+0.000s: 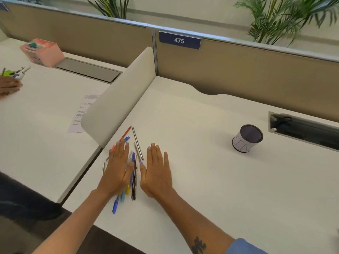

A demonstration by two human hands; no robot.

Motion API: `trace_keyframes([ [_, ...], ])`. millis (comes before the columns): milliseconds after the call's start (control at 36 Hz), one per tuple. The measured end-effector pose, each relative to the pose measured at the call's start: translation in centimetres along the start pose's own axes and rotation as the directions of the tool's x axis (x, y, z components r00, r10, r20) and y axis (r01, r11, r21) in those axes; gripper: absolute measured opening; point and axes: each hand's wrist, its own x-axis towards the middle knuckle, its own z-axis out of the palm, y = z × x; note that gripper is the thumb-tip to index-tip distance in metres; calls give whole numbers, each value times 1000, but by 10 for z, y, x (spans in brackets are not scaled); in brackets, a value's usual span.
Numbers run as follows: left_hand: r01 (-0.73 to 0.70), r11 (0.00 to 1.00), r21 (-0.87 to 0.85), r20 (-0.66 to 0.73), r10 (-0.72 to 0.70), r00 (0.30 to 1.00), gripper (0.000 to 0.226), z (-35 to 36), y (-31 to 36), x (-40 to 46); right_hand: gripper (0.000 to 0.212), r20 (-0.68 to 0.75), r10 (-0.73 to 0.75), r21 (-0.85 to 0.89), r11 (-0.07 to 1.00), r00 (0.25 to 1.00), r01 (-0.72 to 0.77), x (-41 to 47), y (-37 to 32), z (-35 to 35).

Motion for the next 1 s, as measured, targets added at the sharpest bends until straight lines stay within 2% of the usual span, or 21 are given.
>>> trace_keyframes([
  [139, 34, 999, 3, -25, -34, 999, 76, 25, 57, -5, 72, -39, 4, -54, 999, 999, -6, -29, 42, -33],
  [306, -22, 998, 56, 12, 22, 1000, 76, 64, 125, -14, 72, -71, 56, -102, 993, 996, -63, -71, 97, -78],
  [556, -126, 989, 75, 108, 117, 987, 76, 118, 232, -14, 73, -147, 207, -129, 965, 967, -226, -147, 200, -143],
  [750, -248, 967, 58, 181, 234, 955, 74, 162, 317, -11, 73, -221, 351, -126, 915, 910, -383, -212, 283, -192],
  [1000, -406, 914, 5, 305, 385, 871, 73, 234, 437, -2, 71, -337, 487, -105, 831, 806, -546, -296, 369, -241],
])
